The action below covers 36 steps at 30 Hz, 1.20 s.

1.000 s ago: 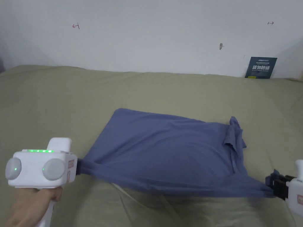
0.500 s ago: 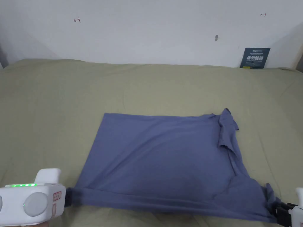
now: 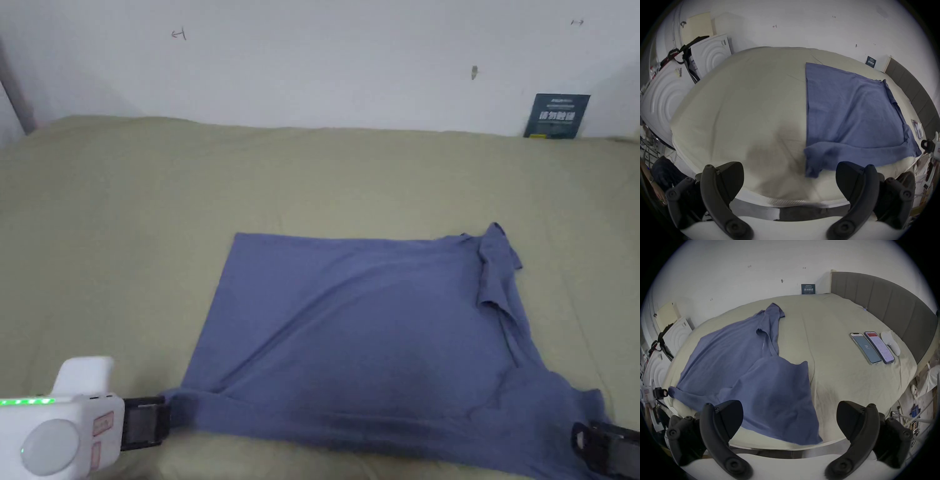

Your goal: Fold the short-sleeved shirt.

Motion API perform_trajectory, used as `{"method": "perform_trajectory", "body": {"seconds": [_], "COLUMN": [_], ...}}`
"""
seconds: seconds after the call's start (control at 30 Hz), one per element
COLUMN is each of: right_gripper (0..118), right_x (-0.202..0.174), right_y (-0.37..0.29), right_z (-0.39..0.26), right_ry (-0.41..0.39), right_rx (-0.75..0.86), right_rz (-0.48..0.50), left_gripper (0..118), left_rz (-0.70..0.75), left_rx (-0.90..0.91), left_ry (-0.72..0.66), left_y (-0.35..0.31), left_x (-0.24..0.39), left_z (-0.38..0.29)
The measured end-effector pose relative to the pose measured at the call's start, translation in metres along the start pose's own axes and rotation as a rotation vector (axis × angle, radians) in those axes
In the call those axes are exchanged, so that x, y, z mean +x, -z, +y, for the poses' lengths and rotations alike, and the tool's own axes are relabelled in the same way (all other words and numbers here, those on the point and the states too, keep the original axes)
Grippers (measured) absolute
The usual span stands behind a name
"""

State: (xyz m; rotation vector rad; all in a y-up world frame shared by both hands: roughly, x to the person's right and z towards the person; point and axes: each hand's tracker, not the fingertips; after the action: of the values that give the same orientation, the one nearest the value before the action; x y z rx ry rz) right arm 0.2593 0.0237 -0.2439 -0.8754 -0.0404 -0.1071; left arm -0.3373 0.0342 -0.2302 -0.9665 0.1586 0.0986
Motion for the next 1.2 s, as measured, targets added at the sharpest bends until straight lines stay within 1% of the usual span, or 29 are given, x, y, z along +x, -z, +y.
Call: {"method": "perform_trajectory", "body": {"seconds": [0.03, 0.07, 0.1, 0.13, 0.17, 0.2, 0.23, 0.27, 0.33, 0.4, 0.47, 0.5, 0.53, 0.57, 0.6, 0.63, 0.67, 0.73, 0.77, 0.8, 0.83, 0.9, 0.93, 0.97, 1.0, 1.03, 1.07, 1.17, 1.2], "right_gripper": [113, 104, 84, 50, 0, 0, 0, 0, 0, 0, 0, 0, 0, 0, 0, 0, 0, 0, 0, 0, 0, 0, 1, 30, 73, 113, 116, 116, 116], "right_x": [-0.006, -0.012, -0.016, -0.024, -0.030, -0.037, -0.044, -0.044, -0.045, -0.047, -0.047, -0.042, -0.040, -0.039, -0.038, -0.038, -0.036, -0.033, -0.022, -0.018, -0.016, -0.013, -0.009, -0.006, -0.003, -0.004, 0.000, 0.007, 0.010], "right_y": [-0.006, -0.013, -0.014, -0.018, -0.022, -0.024, -0.025, -0.024, -0.023, -0.023, -0.023, -0.019, -0.019, -0.018, -0.018, -0.016, -0.015, -0.012, -0.001, 0.002, 0.003, 0.006, 0.007, 0.009, 0.009, 0.007, 0.009, 0.007, 0.011], "right_z": [-0.001, -0.004, -0.004, -0.007, -0.010, -0.013, -0.015, -0.018, -0.019, -0.021, -0.021, -0.020, -0.018, -0.017, -0.016, -0.015, -0.014, -0.012, -0.013, -0.012, -0.012, -0.012, -0.011, -0.010, -0.009, -0.009, -0.007, -0.009, -0.010], "right_ry": [-0.005, -0.027, -0.035, -0.047, -0.061, -0.075, -0.086, -0.080, -0.062, -0.066, -0.070, -0.061, -0.057, -0.053, -0.054, -0.057, -0.057, -0.055, -0.051, -0.055, -0.057, -0.060, -0.058, -0.058, -0.050, -0.043, -0.036, -0.019, -0.018], "right_rx": [-0.012, -0.018, -0.010, 0.001, 0.018, 0.029, 0.034, 0.031, -0.011, 0.001, 0.000, -0.010, -0.012, -0.010, -0.009, -0.007, -0.006, -0.014, -0.023, -0.028, -0.030, -0.028, -0.026, -0.026, -0.012, -0.005, -0.012, -0.012, -0.048], "right_rz": [-0.004, 0.008, 0.013, 0.008, 0.004, -0.014, -0.056, -0.036, 0.011, -0.003, -0.007, 0.003, 0.006, 0.002, -0.002, -0.004, -0.004, -0.010, -0.007, -0.006, -0.009, -0.011, -0.007, 0.002, 0.001, 0.003, 0.011, 0.021, 0.012], "left_gripper": [112, 103, 82, 41, 1, 1, 1, 1, 1, 1, 1, 12, 49, 115, 116, 115, 115, 115, 112, 106, 90, 10, 6, 6, 6, 6, 6, 6, 6], "left_rz": [-0.024, -0.029, -0.039, -0.043, -0.050, -0.049, -0.038, -0.022, -0.036, -0.066, -0.105, -0.119, -0.116, -0.109, -0.095, -0.117, -0.094, -0.111, -0.108, -0.096, -0.084, -0.112, -0.131, -0.142, -0.125, -0.125, -0.125, -0.112, -0.117], "left_rx": [0.012, 0.019, 0.025, 0.017, 0.009, 0.005, 0.003, -0.039, -0.031, -0.035, 0.020, 0.025, 0.019, 0.004, -0.029, -0.008, -0.014, -0.035, -0.031, -0.030, -0.023, -0.012, 0.011, -0.004, -0.021, -0.017, -0.015, -0.015, -0.016], "left_ry": [-0.018, -0.036, -0.051, -0.050, -0.052, -0.049, -0.055, -0.033, -0.018, -0.015, -0.049, -0.051, -0.043, -0.048, -0.033, -0.046, -0.026, -0.032, -0.033, -0.034, -0.038, -0.050, -0.059, -0.071, -0.069, -0.068, -0.062, -0.062, -0.075], "left_y": [-0.008, -0.015, -0.020, -0.022, -0.018, -0.014, -0.011, -0.006, -0.003, 0.000, 0.001, 0.005, 0.010, 0.022, 0.032, 0.034, 0.035, 0.055, 0.057, 0.058, 0.045, 0.038, 0.034, 0.048, 0.046, 0.044, 0.042, 0.042, 0.040], "left_x": [-0.002, -0.006, -0.009, -0.011, -0.014, -0.015, -0.015, -0.015, -0.007, -0.004, -0.004, -0.003, 0.000, 0.001, 0.002, 0.012, 0.027, 0.024, 0.027, 0.031, 0.026, 0.027, 0.028, 0.020, 0.022, 0.022, 0.022, 0.023, 0.021], "left_z": [0.002, -0.001, -0.004, -0.007, -0.010, -0.014, -0.019, -0.020, -0.021, -0.016, -0.006, 0.001, 0.008, 0.018, 0.021, 0.011, 0.029, 0.016, 0.013, 0.010, 0.026, 0.026, 0.024, 0.026, 0.027, 0.026, 0.026, 0.024, 0.024]}}
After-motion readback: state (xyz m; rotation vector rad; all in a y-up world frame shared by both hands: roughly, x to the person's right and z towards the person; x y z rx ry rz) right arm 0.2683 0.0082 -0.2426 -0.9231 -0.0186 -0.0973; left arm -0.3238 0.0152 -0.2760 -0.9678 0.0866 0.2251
